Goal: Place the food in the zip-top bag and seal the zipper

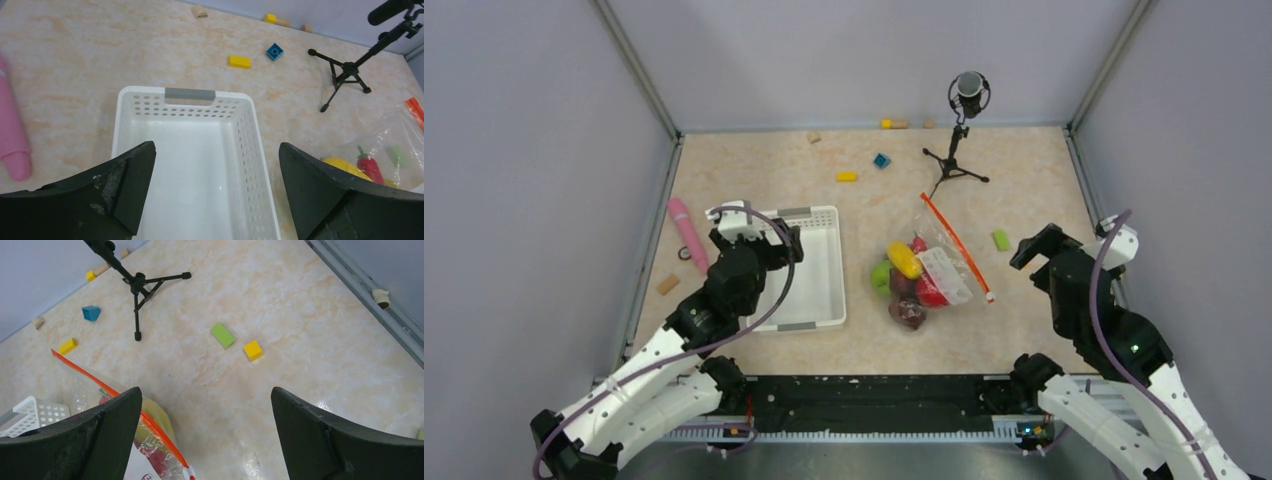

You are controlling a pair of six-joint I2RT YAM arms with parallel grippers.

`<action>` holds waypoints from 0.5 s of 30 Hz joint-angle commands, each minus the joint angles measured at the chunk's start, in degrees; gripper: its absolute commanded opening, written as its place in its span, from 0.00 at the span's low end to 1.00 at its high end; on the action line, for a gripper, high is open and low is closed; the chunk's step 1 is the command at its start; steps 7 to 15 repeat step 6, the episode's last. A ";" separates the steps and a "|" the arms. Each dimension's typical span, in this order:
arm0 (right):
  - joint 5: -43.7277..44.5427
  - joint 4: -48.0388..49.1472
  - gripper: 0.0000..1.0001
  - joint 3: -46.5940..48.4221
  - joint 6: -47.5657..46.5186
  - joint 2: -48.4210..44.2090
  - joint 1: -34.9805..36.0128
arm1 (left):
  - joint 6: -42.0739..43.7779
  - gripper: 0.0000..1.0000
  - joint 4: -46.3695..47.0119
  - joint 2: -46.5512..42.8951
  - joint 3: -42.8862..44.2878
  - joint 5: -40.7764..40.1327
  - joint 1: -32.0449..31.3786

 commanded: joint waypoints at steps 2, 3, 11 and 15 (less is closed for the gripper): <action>2.56 3.42 0.99 -1.35 -3.90 -3.27 -0.65 | -1.68 0.98 -4.45 -2.51 1.15 -8.10 0.03; 2.63 3.42 0.99 -1.46 -3.98 -3.41 -0.60 | -1.61 0.98 -4.58 -2.61 1.18 -8.61 0.01; 2.74 3.46 0.99 -1.81 -4.08 -3.42 -0.65 | -1.52 0.98 -4.60 -2.53 0.98 -9.66 0.01; 2.74 3.46 0.99 -1.81 -4.08 -3.42 -0.65 | -1.52 0.98 -4.60 -2.53 0.98 -9.66 0.01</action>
